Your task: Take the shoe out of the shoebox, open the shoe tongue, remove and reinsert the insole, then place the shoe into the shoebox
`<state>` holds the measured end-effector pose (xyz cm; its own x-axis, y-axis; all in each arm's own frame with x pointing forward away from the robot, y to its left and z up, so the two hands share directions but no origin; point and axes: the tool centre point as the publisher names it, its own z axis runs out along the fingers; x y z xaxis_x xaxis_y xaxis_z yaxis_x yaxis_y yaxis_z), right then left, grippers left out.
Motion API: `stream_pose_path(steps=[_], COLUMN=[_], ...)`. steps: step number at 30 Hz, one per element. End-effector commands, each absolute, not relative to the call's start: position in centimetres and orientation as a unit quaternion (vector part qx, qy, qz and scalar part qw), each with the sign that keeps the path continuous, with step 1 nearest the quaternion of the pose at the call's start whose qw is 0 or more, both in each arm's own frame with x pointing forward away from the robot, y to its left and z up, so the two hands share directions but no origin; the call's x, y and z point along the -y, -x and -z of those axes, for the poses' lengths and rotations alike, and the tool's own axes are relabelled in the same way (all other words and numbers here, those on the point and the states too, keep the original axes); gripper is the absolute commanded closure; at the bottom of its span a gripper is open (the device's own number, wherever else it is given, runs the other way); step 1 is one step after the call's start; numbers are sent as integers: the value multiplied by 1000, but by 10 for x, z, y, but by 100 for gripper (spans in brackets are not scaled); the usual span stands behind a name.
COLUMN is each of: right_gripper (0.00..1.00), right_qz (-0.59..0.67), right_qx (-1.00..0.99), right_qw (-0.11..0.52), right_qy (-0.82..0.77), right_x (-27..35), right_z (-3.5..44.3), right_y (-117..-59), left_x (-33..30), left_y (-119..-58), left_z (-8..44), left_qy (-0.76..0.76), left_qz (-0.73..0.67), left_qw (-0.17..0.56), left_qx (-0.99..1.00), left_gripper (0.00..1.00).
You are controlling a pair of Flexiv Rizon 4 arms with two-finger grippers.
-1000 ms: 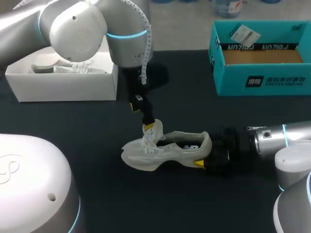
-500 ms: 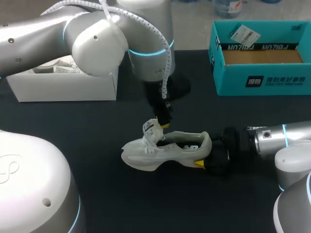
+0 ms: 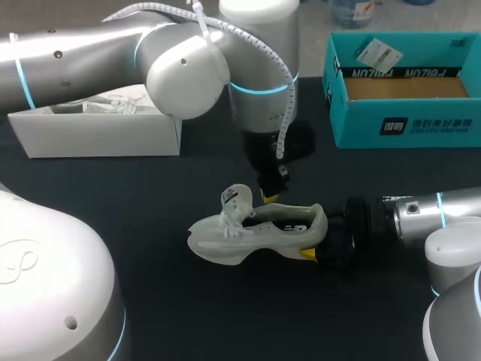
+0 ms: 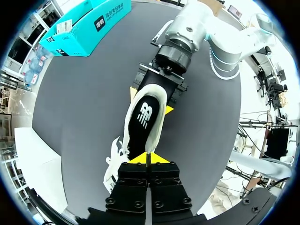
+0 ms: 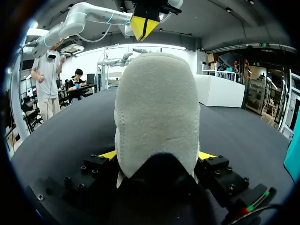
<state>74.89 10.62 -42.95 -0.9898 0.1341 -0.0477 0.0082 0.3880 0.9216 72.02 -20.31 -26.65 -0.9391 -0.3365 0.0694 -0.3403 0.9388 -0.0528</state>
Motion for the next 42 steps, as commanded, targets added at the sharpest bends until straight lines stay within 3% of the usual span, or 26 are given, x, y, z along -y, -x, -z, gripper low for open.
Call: stream_pose_path(steps=[1,28,42], right_gripper=[100,100,100], right_qz=[-550,-550,-550], right_qx=[-832,-832,-832], right_qw=[57,57,57], right_qy=[-43,-43,-43], right_x=[-107,-107,-107], right_z=[432,432,432], right_y=[-750,-750,-750], left_x=[204,236,237], left_y=[-720,-722,-721], left_z=[266,331,333], left_qy=[-172,-63,-63], left_qz=[-30,-36,-37], left_qw=[30,21,34], left_qx=[984,997,997], left_gripper=[100,100,100])
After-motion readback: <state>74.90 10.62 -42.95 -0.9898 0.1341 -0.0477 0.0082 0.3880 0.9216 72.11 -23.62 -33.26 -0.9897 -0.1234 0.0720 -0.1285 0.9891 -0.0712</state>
